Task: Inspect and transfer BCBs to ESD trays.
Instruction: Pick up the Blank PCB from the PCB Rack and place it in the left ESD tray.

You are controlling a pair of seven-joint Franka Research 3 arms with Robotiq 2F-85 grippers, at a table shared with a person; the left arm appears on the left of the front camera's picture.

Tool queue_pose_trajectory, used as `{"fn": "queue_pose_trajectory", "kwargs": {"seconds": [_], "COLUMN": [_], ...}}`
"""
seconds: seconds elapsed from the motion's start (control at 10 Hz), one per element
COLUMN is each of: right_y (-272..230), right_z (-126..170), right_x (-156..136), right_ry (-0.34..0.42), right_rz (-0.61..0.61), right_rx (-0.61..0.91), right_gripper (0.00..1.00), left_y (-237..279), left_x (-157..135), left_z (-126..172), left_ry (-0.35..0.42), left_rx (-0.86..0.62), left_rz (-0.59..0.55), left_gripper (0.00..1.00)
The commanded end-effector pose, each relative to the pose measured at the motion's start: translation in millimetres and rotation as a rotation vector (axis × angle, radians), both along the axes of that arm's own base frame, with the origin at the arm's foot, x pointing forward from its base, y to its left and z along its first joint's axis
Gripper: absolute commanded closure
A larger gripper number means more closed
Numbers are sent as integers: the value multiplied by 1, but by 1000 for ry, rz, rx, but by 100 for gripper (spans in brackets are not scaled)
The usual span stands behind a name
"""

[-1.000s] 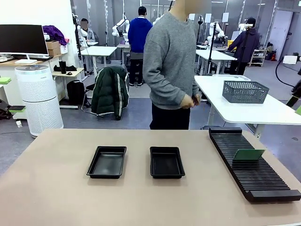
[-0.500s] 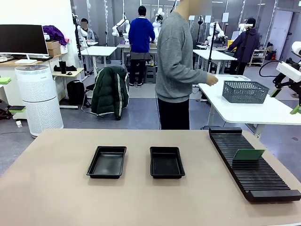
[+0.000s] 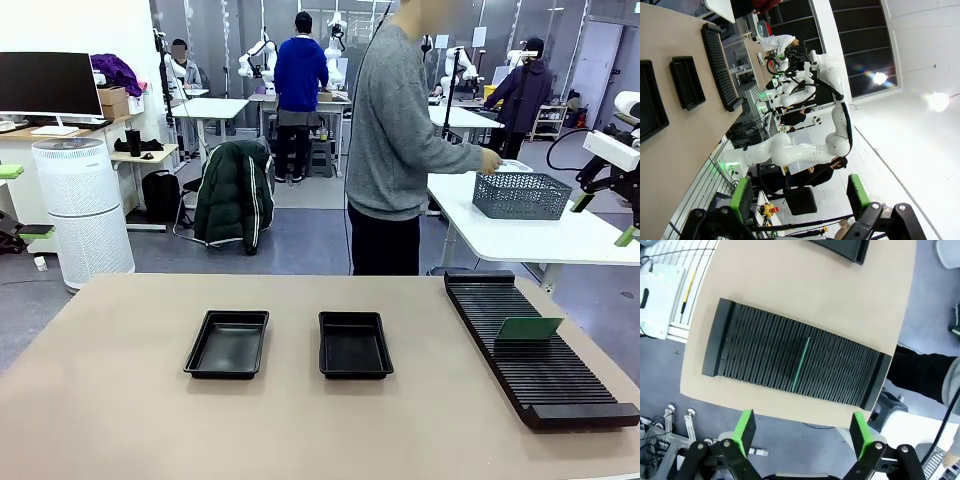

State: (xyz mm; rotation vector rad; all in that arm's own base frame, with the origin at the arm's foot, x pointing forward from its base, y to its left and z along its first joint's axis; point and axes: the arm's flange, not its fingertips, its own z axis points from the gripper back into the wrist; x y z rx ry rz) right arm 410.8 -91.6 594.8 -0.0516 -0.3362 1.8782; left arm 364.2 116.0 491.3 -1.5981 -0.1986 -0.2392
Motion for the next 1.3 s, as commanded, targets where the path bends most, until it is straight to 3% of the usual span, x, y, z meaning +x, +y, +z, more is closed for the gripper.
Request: {"fn": "queue_pose_trajectory", "kwargs": {"seconds": [0.0, 0.3, 0.4, 0.5, 0.8, 1.2], "right_y": [-2, -1, 8, -47, -25, -14], "right_z": [-3, 1, -9, -41, -67, -103], "right_x": [0, 0, 9, 11, 9, 14], "right_ry": [-33, -14, 21, 39, 71, 86], "right_rz": [35, 19, 67, 20, -50, -48], "right_rx": [-16, -6, -14, -7, -45, -23], "right_gripper": [0, 0, 0, 0, 0, 0], "left_y": [0, 0, 0, 0, 0, 0], "left_x": [-2, -2, -2, -2, -2, -2], "left_z": [1, 1, 1, 1, 1, 1], "left_ry": [10, 10, 10, 10, 10, 10], "left_rx": [-1, -1, -1, -1, -1, -1], "left_rz": [8, 8, 8, 8, 8, 8], "left_gripper": [0, 0, 0, 0, 0, 0]}}
